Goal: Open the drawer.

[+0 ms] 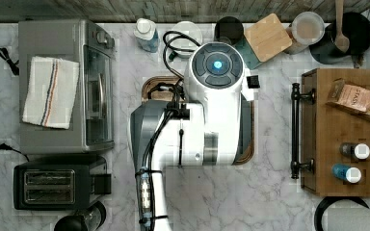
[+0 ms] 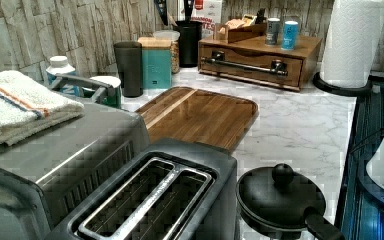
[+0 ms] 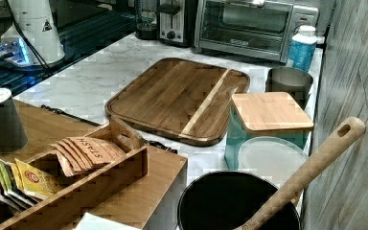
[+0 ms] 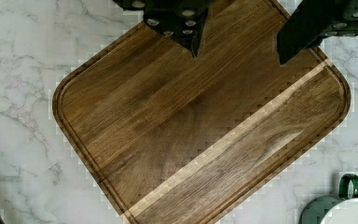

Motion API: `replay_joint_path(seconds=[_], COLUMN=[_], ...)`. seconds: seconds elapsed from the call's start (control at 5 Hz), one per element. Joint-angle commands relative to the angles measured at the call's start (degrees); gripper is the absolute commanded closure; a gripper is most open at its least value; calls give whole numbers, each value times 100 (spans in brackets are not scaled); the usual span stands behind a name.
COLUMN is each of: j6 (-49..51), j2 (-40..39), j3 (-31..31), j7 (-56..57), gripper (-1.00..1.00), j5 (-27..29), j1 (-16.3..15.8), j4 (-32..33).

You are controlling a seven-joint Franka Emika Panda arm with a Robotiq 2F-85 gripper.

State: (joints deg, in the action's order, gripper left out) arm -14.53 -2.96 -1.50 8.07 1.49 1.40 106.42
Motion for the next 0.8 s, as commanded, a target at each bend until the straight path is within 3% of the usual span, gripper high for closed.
replay_joint_path(seconds=[0.2,0.4,0.8], j6=[0,-86,-783], j2=[0,192,506], j3=[-28,67,511], j7=[3,1025,3313], gripper=[-100,-100,-100], j5=[46,-293,-464], j1=[15,126,514], j4=[51,334,1015])
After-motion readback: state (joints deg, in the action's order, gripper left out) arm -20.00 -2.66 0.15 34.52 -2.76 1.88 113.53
